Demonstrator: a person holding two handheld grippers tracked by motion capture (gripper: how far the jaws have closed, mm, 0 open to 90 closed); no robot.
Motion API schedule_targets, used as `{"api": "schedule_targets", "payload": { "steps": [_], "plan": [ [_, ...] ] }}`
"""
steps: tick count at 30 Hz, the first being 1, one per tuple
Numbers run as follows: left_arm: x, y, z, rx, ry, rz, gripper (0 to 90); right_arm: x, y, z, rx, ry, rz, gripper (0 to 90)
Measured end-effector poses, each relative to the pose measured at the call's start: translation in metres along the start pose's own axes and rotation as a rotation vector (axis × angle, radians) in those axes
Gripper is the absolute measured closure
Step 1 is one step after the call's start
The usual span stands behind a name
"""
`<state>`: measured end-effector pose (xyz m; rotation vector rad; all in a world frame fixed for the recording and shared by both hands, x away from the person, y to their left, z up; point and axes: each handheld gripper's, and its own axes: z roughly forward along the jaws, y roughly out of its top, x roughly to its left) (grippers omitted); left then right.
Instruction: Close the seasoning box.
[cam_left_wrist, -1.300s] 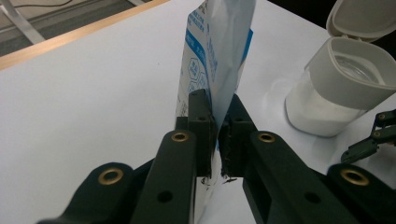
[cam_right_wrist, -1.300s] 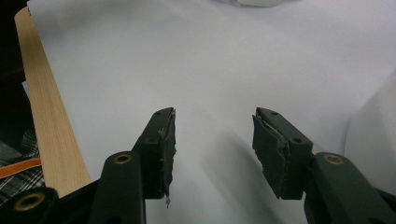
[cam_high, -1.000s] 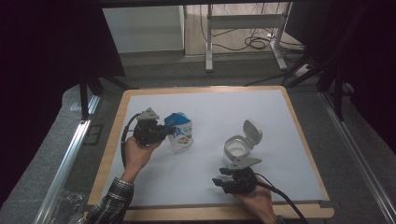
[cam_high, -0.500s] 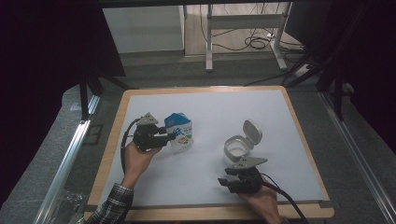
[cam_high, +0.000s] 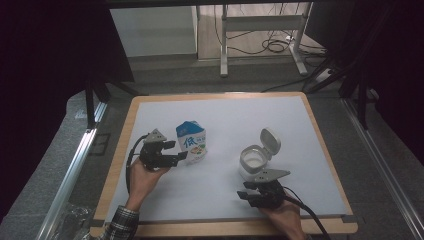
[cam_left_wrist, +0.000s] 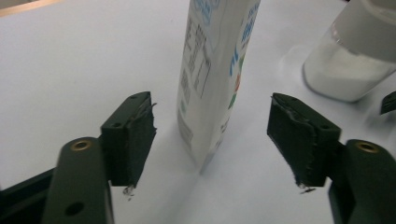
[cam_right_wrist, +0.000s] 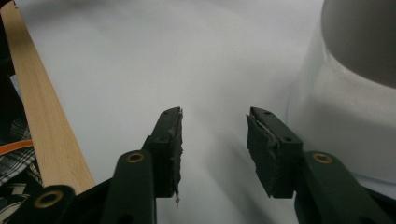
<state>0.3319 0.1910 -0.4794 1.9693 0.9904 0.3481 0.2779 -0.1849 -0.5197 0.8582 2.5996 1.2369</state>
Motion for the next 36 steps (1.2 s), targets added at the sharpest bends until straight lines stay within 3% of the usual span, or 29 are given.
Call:
{"api": "schedule_targets", "payload": {
  "steps": [5, 10, 13, 20, 27, 36],
  "plan": [
    [-0.005, -0.011, -0.002, 0.032, 0.019, 0.002, 23.6, -0.001, -0.002, -0.003, -0.001, 0.0, 0.005, 64.2],
    [-0.01, -0.023, -0.003, 0.032, 0.018, 0.01, 20.3, -0.004, -0.005, -0.009, -0.019, -0.015, 0.008, 69.8],
    [-0.013, -0.031, -0.002, 0.04, 0.0, 0.009, 15.8, -0.006, -0.006, -0.012, -0.021, -0.031, 0.01, 74.1],
    [-0.019, -0.05, 0.003, 0.078, 0.006, 0.015, 8.8, -0.011, -0.009, -0.02, -0.033, -0.084, 0.002, 85.3],
    [-0.022, -0.066, 0.008, 0.104, 0.024, 0.008, 7.2, -0.022, -0.01, -0.03, -0.036, -0.121, 0.02, 88.0],
    [-0.023, -0.079, 0.015, 0.129, 0.053, -0.003, 7.2, -0.039, -0.006, -0.047, -0.083, -0.143, 0.064, 89.0]
  ]
}}
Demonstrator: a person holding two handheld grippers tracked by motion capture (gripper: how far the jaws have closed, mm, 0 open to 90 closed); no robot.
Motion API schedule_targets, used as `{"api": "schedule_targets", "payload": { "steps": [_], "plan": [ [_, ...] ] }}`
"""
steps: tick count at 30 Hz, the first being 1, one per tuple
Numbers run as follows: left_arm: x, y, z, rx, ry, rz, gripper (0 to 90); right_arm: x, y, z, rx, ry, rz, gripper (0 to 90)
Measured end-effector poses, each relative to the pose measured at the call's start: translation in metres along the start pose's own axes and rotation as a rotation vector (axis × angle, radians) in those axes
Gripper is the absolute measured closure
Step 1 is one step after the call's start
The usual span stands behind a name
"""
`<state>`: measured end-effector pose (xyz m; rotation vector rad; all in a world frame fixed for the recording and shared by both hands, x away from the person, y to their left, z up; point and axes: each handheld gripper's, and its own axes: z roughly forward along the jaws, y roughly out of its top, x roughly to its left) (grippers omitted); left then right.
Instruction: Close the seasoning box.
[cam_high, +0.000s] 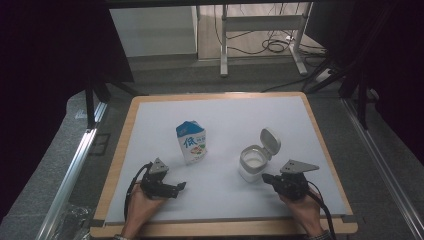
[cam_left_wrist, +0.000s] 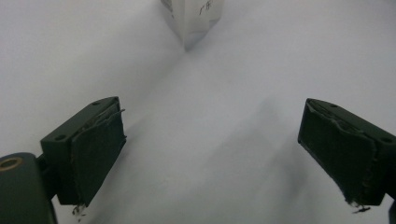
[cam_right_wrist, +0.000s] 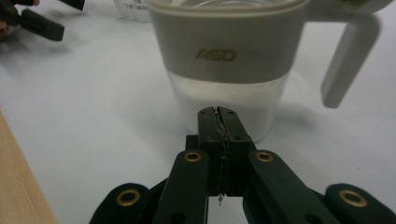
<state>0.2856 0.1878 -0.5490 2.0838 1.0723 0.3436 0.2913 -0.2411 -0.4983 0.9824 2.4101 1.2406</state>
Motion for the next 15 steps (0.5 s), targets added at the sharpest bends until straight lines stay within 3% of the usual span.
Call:
{"api": "schedule_targets", "payload": {
  "steps": [15],
  "plan": [
    [-0.005, 0.0, 0.005, 0.038, 0.047, 0.026, 5.8, -0.022, 0.015, -0.004, 0.007, -0.041, 0.021, 89.0]
  ]
}}
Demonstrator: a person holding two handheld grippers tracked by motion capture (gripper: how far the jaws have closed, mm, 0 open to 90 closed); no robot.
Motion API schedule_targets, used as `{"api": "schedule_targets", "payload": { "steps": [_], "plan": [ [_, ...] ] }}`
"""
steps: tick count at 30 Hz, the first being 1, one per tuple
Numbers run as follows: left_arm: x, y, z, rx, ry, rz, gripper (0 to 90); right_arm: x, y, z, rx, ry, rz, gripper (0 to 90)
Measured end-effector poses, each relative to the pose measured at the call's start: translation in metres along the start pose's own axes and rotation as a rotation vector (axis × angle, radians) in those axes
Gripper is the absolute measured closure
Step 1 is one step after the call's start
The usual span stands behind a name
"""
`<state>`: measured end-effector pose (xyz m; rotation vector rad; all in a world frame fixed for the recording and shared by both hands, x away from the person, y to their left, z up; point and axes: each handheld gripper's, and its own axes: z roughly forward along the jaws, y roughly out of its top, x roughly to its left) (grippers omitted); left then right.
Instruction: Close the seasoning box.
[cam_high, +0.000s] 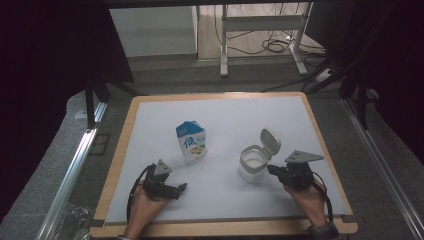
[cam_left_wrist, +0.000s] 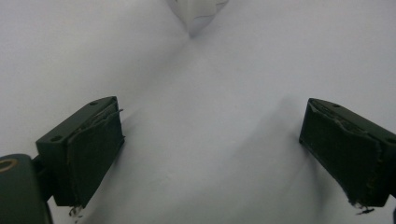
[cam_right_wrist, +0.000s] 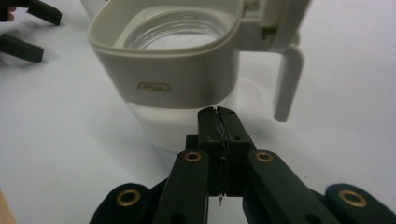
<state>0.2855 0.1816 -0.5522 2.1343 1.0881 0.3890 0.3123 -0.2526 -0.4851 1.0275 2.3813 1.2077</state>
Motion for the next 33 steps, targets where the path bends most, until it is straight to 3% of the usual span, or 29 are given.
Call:
{"api": "schedule_targets", "payload": {
  "steps": [11, 22, 33],
  "plan": [
    [0.0, 0.0, 0.0, 0.006, 0.001, 0.003, 4.9, -0.019, 0.009, -0.009, -0.029, -0.028, 0.032, 89.0],
    [0.0, 0.0, 0.0, 0.004, 0.001, 0.003, 5.1, -0.035, 0.028, -0.016, -0.065, -0.021, 0.053, 89.0],
    [0.0, 0.0, 0.0, 0.004, 0.001, 0.003, 5.2, -0.039, 0.042, -0.021, -0.09, -0.001, 0.057, 89.0]
  ]
}}
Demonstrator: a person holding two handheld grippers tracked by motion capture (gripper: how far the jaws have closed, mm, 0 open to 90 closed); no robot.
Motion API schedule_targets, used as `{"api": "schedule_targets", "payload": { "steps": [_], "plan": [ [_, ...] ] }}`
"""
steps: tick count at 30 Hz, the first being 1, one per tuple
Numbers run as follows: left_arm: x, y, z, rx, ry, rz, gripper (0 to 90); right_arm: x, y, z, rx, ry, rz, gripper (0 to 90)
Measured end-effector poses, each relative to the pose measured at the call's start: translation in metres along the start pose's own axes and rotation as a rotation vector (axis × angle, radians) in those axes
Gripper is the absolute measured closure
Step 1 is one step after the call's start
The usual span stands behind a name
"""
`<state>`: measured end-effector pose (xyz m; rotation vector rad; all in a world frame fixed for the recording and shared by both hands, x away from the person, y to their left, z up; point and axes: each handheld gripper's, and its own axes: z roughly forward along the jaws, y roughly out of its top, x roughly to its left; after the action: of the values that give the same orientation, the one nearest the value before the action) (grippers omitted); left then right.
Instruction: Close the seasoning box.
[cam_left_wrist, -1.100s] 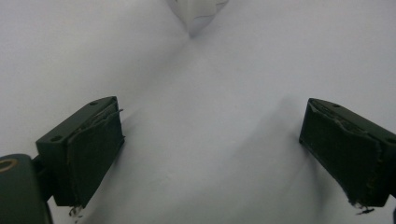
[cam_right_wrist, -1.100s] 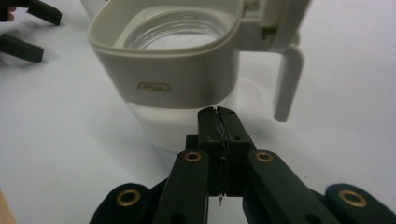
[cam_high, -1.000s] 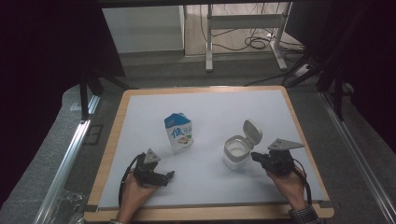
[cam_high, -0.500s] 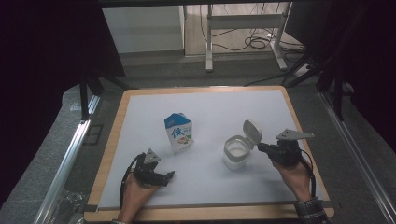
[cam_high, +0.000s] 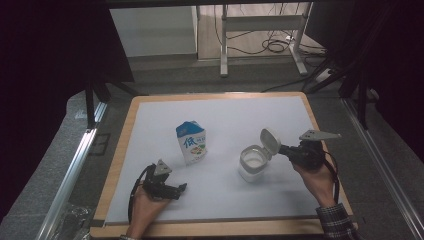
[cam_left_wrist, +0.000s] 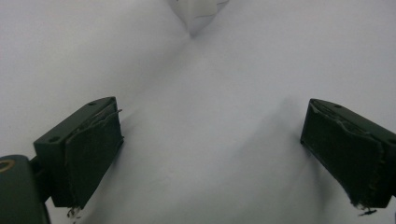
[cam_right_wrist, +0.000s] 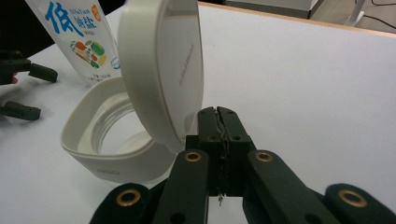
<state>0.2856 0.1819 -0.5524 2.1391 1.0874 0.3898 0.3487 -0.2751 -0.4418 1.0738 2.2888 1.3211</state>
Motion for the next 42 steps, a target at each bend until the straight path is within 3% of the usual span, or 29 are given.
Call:
{"api": "schedule_targets", "payload": {
  "steps": [25, 42],
  "plan": [
    [0.0, 0.0, 0.0, -0.001, 0.001, 0.002, 5.2, 0.017, 0.009, 0.001, -0.006, 0.035, -0.039, 88.9],
    [0.0, 0.0, 0.0, 0.0, 0.0, -0.001, 5.2, 0.027, -0.017, -0.006, -0.003, 0.049, -0.04, 88.2]
  ]
}}
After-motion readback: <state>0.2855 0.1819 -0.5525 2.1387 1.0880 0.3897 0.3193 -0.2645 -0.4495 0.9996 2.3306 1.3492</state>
